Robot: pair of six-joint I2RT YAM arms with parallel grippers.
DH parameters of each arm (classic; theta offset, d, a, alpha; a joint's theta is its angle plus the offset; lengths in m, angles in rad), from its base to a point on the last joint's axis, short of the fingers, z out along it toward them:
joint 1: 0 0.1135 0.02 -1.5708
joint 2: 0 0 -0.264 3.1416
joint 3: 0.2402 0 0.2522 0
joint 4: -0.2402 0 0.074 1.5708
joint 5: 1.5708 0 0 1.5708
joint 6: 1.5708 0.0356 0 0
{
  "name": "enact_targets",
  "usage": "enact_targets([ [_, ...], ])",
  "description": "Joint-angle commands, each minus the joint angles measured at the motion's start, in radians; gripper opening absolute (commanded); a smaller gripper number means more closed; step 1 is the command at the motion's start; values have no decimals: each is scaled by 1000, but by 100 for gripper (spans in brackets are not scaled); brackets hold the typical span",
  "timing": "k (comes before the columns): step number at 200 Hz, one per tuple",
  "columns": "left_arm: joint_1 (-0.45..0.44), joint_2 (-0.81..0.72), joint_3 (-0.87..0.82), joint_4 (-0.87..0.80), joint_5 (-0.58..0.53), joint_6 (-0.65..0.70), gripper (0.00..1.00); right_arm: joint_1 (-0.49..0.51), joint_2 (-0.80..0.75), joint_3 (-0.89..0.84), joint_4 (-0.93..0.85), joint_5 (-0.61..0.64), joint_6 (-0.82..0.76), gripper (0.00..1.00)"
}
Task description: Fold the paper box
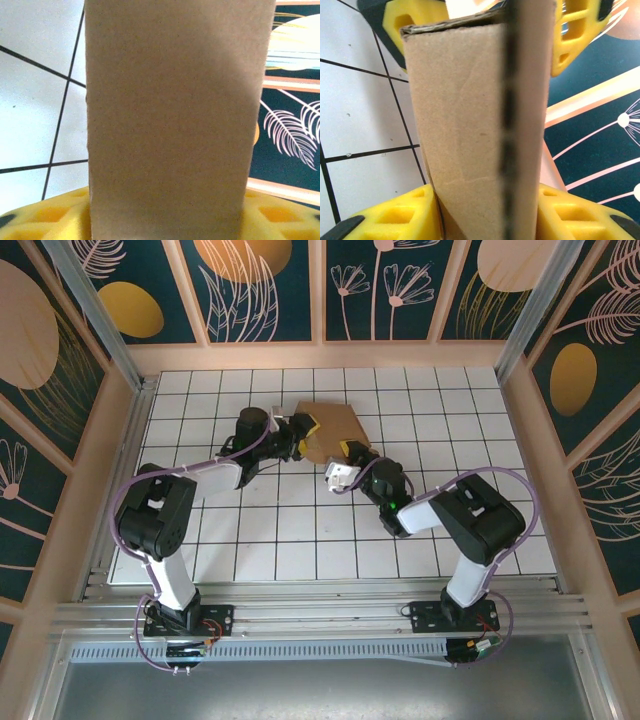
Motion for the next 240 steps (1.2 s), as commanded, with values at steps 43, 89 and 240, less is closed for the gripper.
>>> enact_targets([
  [43,20,-291,100,-295,-265,368,96,-25,-322,22,-440,-61,127,42],
  [89,21,-540,70,-439,-596,833,99,-78,-427,411,-1360,-320,121,41],
  [240,20,-726,-201,-298,-552,955,99,-24,364,1527,-2457,-265,31,49],
])
